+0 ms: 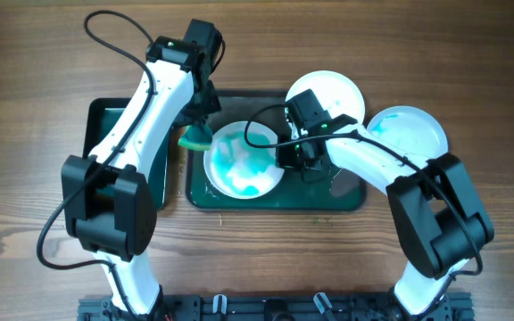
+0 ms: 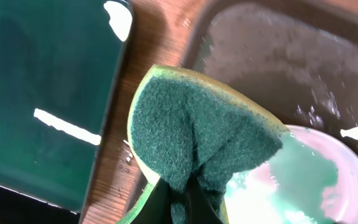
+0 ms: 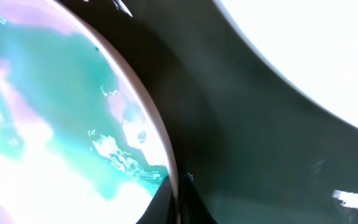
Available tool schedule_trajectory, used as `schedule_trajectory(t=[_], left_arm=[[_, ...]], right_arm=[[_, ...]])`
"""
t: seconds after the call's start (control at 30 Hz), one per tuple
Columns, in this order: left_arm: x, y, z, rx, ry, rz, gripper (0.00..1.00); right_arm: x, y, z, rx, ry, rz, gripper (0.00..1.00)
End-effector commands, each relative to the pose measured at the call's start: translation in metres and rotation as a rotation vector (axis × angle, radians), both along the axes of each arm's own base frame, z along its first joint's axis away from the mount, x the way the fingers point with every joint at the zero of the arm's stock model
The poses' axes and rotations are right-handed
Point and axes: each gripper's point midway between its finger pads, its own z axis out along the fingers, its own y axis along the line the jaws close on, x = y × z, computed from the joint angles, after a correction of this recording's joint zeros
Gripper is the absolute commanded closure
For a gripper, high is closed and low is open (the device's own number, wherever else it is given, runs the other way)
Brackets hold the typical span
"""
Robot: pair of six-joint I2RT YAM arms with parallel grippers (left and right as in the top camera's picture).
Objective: Clean dirty plates on tray and stack at the side
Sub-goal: 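Scrub the held plate with the sponge in the left gripper, then lift the plate with the right gripper and stack it on the side plate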
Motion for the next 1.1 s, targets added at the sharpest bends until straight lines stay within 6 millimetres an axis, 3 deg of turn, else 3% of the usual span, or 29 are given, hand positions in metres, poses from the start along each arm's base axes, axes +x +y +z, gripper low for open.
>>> schedule_trajectory(t=[0.0,0.17,0.27,0.53,0.87,0.93,1.07], left_arm=[[0.004,-0.012,0.006,-0.054,-0.012,-0.070,0.96],[0.010,-0.015,0.007,-0.065,-0.036,-0.074,0.96],[0.014,-0.019,0.008,-0.085,-0.052,-0.076,0.96],[0.020,-0.021,0.009,-0.092,-0.078,-0.077,0.96],[0.022,-0.021,0.009,-0.094,-0.085,-0.077,0.96],[0.022,-0.021,0.009,-0.094,-0.086,-0.077,0.96],[0.022,-0.021,0.009,-0.094,-0.086,-0.077,0.96]], right_arm=[[0.019,-0.017,0.063,-0.249,-0.287,0.022,0.96],[0.004,-0.048,0.150,-0.621,-0.631,0.012,0.96],[-0.007,-0.056,0.192,-0.797,-0.809,0.010,0.96],[-0.034,-0.045,0.272,-1.177,-1.173,0.053,0.96],[-0.030,-0.039,0.267,-1.176,-1.134,0.120,0.96],[-0.025,-0.037,0.249,-1.103,-1.067,0.161,0.96],[-0.018,-0.028,0.184,-0.734,-0.792,0.156,0.96]])
